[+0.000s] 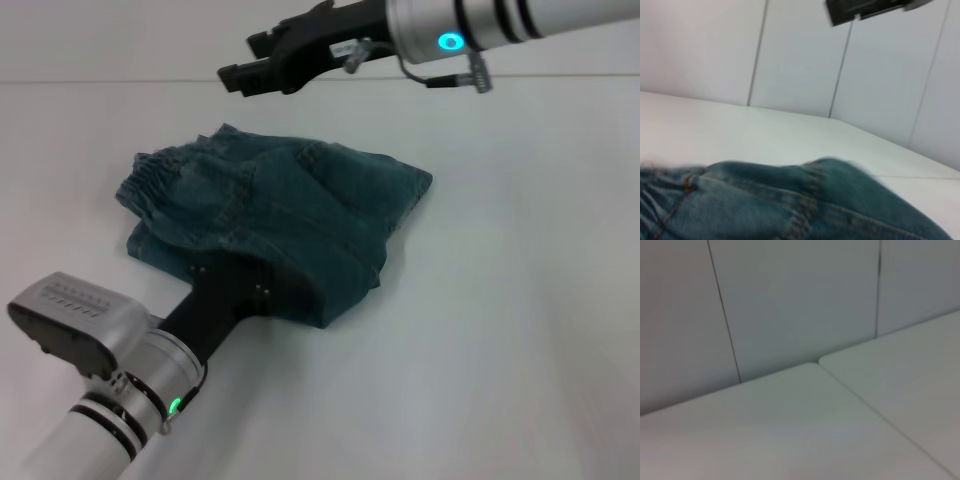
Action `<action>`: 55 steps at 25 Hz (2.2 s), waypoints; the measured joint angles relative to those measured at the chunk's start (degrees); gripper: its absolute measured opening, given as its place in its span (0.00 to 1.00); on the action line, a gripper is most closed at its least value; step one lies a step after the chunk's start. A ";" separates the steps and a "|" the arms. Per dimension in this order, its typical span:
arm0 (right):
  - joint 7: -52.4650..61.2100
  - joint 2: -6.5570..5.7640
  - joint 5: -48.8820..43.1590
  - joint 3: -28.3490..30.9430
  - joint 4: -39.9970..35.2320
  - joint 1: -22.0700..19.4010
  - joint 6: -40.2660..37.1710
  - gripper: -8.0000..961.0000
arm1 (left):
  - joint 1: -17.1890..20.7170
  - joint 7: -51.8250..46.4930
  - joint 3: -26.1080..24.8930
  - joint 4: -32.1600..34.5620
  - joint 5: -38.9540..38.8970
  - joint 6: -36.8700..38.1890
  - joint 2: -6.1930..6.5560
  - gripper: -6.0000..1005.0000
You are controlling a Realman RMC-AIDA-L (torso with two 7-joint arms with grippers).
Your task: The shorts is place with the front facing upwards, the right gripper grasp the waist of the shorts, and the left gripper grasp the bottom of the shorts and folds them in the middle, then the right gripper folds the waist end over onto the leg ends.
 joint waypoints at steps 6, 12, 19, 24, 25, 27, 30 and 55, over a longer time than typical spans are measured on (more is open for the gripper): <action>-3.27 -0.09 8.49 0.34 -9.83 -11.14 -0.08 0.72 | 3.80 3.72 -6.90 1.28 -0.12 5.17 0.08 0.01; -12.77 -0.38 23.12 2.90 -12.05 -22.37 -1.02 0.86 | 6.20 3.94 -9.61 3.59 -0.34 7.53 0.09 0.01; -22.78 -0.46 27.17 8.88 -11.27 -31.83 -11.59 0.91 | 7.43 -8.67 -1.39 14.95 8.21 16.31 0.34 0.01; -25.04 -0.53 21.05 13.06 -11.33 -35.37 -24.81 0.91 | 8.05 -34.53 9.12 30.95 16.09 20.79 0.40 0.03; -25.27 -0.46 19.54 13.33 -11.31 -35.67 -26.52 0.91 | 8.39 -38.27 11.16 34.07 17.28 21.31 0.45 0.03; -25.42 -0.24 16.73 13.24 -10.85 -35.89 -28.29 0.91 | 9.09 -45.16 15.08 40.52 20.07 21.95 0.53 0.10; -25.51 0.02 14.53 12.68 -9.64 -36.00 -27.44 0.91 | 9.50 -52.79 18.37 47.23 24.31 21.74 0.56 0.21; -24.59 0.21 13.30 7.10 -7.69 -35.59 -17.48 0.92 | 12.72 -61.24 15.99 56.07 29.33 19.28 0.34 0.94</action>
